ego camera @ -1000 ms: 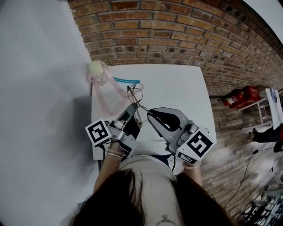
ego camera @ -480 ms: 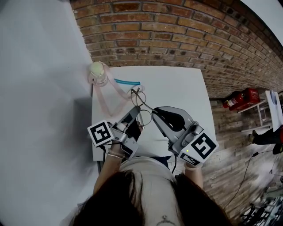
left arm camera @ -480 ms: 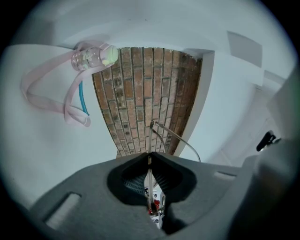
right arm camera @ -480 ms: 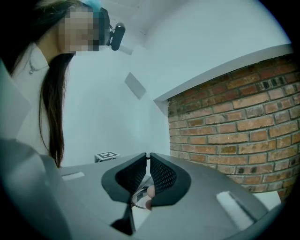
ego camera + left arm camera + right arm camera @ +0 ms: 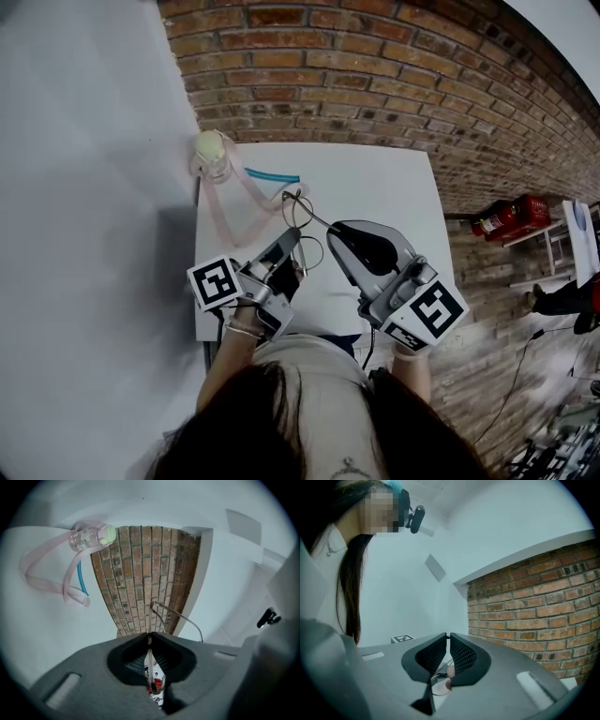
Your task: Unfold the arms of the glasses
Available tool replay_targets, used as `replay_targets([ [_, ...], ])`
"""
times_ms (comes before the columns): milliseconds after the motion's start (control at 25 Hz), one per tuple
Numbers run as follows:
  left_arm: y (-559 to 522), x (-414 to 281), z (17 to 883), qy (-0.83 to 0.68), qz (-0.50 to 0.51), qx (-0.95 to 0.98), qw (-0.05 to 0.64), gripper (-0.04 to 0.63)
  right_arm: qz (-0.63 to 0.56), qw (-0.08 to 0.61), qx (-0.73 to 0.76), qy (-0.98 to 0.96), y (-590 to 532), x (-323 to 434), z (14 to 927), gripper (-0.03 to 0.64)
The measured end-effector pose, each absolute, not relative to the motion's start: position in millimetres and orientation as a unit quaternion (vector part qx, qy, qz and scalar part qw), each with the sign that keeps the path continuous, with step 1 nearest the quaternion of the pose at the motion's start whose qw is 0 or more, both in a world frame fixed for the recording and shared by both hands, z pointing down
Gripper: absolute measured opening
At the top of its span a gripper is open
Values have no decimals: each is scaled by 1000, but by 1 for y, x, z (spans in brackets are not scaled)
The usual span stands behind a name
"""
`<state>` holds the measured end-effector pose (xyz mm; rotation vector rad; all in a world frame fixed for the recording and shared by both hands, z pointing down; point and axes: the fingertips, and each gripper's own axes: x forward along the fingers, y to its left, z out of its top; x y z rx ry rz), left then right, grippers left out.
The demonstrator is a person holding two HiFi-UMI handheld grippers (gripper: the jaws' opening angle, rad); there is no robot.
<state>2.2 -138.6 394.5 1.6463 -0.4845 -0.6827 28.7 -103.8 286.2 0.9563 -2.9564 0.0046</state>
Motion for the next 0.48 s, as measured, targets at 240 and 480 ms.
replay_targets([
  [240,-140,2,397,-206,-292,714,602,25,-6,16,312,-950,-111,27,283,31],
  [480,-138,2,396,-208,-287,717,601,25,-11,14,313,-950,-114,26,276,31],
])
